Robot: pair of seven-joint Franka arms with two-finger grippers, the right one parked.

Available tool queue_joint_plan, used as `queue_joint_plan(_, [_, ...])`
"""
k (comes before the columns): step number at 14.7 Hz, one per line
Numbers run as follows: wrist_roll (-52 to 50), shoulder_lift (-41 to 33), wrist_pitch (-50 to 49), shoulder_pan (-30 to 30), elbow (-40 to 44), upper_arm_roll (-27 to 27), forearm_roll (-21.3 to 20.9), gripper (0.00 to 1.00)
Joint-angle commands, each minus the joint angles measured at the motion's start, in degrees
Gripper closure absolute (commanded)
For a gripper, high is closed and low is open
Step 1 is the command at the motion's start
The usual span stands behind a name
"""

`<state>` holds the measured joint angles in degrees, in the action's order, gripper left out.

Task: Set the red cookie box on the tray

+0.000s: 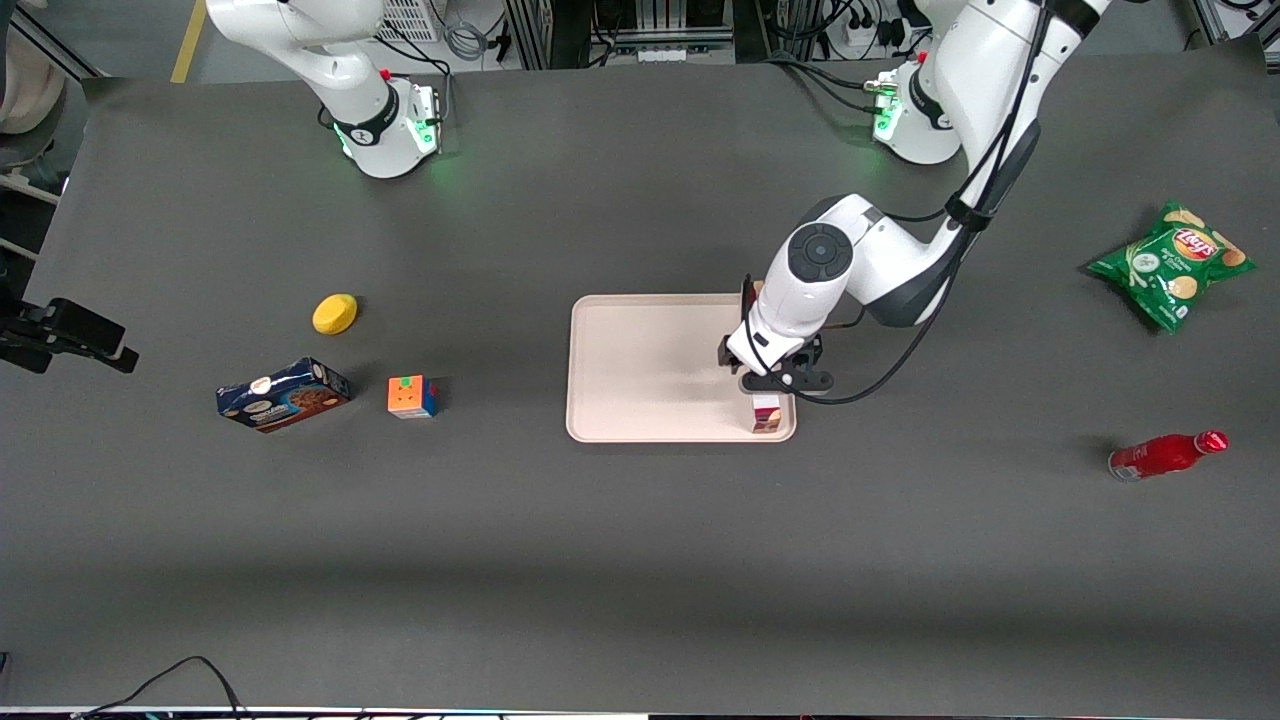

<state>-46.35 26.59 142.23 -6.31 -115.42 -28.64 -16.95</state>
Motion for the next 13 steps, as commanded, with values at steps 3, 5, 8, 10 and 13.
queue_joint_plan(3, [2.7, -5.8, -13.2, 3.9, 8.2, 0.1, 0.0, 0.0])
queue_joint_plan(5, [7.2, -9.9, -15.8, 8.0, 8.8, 0.2, 4.2, 0.0])
queue_joint_plan(8, [15.0, -15.7, -22.3, 13.1, 10.5, 1.9, 6.7, 0.0])
queue_joint_plan(10, [19.1, -17.8, -27.3, 13.2, 13.2, 5.7, 8.6, 0.0])
queue_joint_plan(13, [26.8, -20.3, -35.1, 14.3, 18.2, 11.2, 11.6, 0.0])
